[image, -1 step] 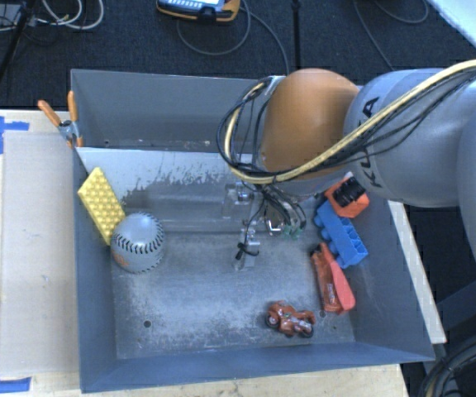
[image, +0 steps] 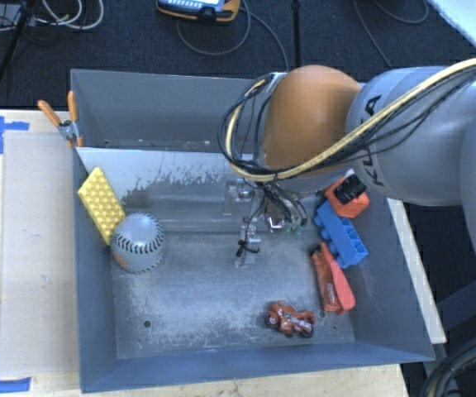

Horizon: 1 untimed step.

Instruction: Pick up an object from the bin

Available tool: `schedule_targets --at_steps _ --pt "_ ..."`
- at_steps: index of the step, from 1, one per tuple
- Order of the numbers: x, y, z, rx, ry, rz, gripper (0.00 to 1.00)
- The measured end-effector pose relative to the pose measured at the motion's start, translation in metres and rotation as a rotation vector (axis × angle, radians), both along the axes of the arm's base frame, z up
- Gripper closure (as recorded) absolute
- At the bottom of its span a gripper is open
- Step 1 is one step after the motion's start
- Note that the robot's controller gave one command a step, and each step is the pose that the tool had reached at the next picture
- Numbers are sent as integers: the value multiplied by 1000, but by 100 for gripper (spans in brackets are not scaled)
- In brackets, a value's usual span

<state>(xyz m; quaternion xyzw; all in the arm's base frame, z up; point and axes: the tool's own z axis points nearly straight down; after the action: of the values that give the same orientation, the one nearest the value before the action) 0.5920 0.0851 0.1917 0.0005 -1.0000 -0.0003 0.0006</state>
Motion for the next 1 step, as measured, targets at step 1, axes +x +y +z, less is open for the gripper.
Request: schedule_targets --at_steps 1 --pt "-1 37 -46 0 -2 77 0"
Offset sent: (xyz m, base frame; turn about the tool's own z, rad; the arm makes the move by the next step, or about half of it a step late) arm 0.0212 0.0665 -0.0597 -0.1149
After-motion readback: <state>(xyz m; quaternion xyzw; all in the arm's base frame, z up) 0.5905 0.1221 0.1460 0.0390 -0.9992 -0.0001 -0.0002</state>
